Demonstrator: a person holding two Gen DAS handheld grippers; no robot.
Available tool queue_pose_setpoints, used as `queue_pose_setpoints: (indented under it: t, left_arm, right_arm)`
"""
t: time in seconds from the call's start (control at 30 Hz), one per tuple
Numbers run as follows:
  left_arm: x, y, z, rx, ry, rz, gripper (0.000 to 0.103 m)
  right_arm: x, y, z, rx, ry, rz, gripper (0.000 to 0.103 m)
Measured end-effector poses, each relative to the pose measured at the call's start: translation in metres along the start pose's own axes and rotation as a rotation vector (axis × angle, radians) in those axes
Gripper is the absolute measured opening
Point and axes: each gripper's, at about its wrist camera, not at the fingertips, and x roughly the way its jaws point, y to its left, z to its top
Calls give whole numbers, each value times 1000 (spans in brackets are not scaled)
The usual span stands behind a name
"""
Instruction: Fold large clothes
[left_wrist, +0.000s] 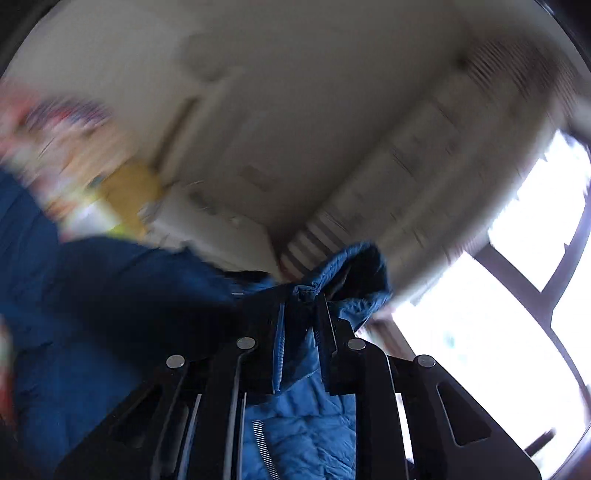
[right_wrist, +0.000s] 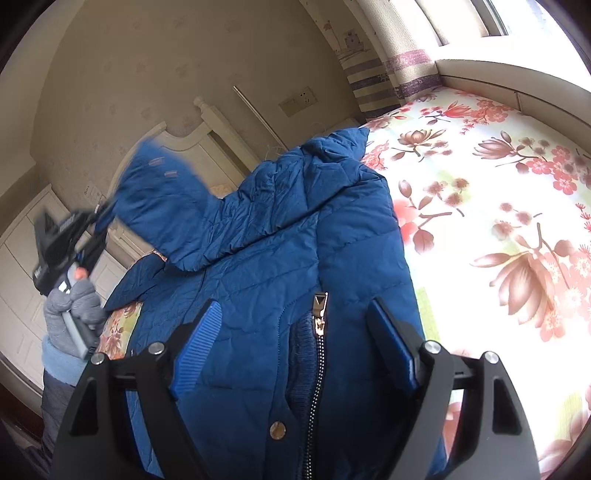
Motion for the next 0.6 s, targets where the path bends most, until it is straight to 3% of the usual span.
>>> queue_pose_setpoints:
  t: [0.07,0.2,0.33,0.5,0.6]
  left_arm:
    - [-20,60,0,-172,-2,84,20]
    - [-39,118,-27,-290,23,131,24]
    - [-28,127,-41,-320,95,93,25]
    - [15,113,-25,-299,190,124,25]
    - [35,116,-26,-310,193,139,25]
  right_arm:
    - [1,0,0,-2,3,-1,81]
    - [1,1,0,-4,-1,-15,81]
    - [5,9,4,-40,36,-75,81]
    - [12,35,29,-210,35,-229,81]
    - [28,42,53,-294,16,-284,80]
